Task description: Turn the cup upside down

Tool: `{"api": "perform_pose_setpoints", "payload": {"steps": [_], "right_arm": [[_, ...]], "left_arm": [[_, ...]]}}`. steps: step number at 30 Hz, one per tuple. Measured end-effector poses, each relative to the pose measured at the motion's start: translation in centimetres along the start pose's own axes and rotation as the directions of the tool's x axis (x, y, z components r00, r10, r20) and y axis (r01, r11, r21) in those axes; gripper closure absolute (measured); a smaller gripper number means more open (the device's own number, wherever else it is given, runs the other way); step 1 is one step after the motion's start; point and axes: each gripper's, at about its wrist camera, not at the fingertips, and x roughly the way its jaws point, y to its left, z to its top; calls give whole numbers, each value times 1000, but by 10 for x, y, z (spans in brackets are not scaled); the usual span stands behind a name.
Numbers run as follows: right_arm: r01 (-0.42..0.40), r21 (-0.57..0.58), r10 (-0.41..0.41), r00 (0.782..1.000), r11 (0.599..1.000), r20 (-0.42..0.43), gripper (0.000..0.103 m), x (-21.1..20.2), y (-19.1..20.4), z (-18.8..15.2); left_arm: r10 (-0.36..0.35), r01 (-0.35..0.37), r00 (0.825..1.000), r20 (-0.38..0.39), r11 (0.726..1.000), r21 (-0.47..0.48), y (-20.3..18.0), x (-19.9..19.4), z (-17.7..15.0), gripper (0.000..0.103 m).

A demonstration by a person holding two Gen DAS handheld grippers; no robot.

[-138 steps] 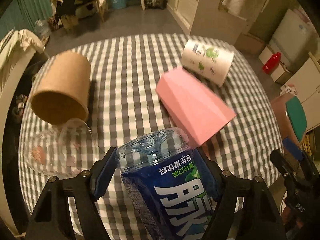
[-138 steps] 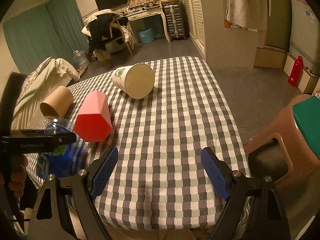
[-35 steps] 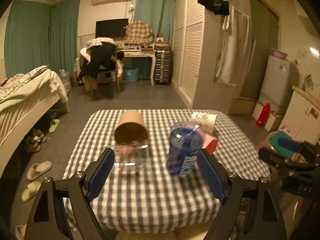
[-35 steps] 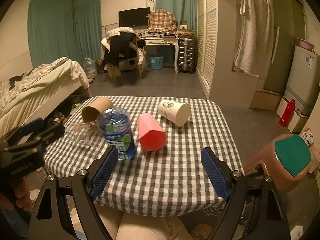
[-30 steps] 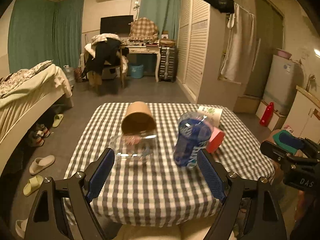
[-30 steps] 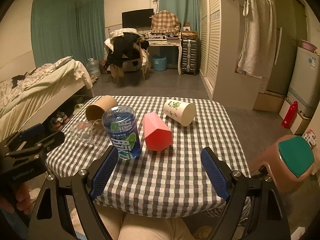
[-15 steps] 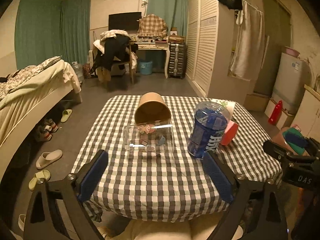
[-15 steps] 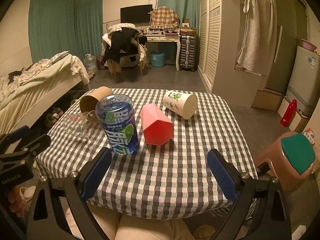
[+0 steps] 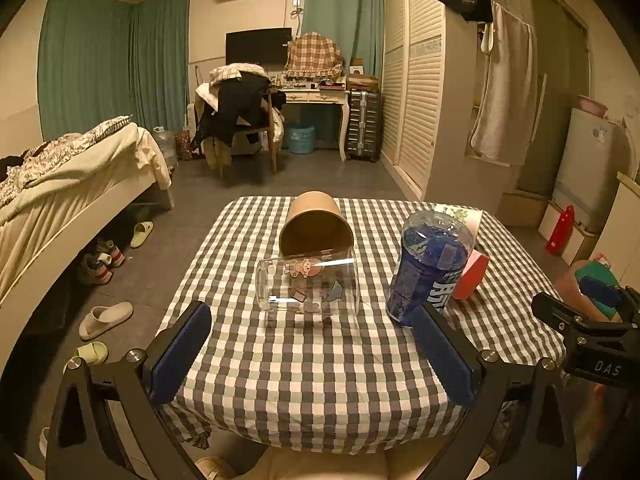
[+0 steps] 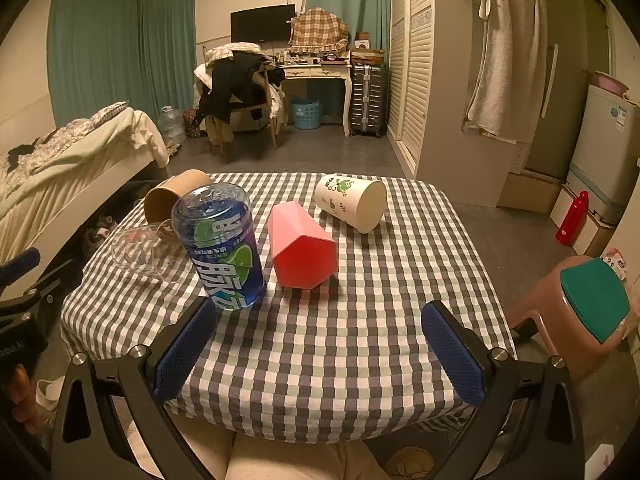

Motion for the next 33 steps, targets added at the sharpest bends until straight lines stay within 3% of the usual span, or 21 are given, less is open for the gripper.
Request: {"api": "perform_pose_setpoints", "payload": {"steps": [33], "right_arm": [[4,-7,-4,1000,1000,-3,0,2,0,1]], "left_arm": [[7,-7,1000,9,1000,8,-2,-3,2,0]]}}
